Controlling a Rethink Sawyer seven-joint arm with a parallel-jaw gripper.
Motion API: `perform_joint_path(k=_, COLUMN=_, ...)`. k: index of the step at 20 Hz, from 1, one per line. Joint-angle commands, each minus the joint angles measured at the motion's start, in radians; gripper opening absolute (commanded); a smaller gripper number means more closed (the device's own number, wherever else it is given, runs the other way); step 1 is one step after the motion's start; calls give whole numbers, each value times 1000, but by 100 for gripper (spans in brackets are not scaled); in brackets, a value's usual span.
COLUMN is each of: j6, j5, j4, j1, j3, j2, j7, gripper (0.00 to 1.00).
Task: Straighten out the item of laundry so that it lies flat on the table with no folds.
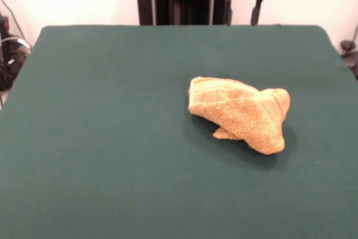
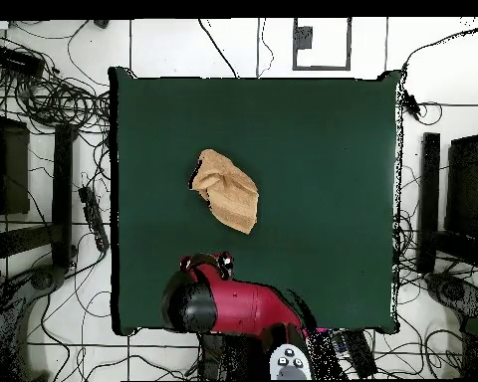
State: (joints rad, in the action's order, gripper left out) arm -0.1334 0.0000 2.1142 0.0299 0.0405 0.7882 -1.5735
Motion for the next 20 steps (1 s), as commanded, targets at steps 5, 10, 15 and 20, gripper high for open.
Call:
perform_joint_path(k=5, j6=-64, j5=17, j4=-219, j1=-47, j3=8, j2=-161, j7=-124, gripper=100)
perform_joint_path(k=10, j6=-108, j5=3, j4=-399, j1=-82, j3=49, j2=-229, j7=-77, gripper=100)
perform_joint_path(k=15, j6=-181, j5=-5, j4=-516, j1=-65, j3=27, j2=-279, j7=-48, gripper=100)
perform_joint_path(k=20, j6=-183, j5=-3, j4=-578, j1=-70, j3=26, j2=-320, j7=-72, gripper=100)
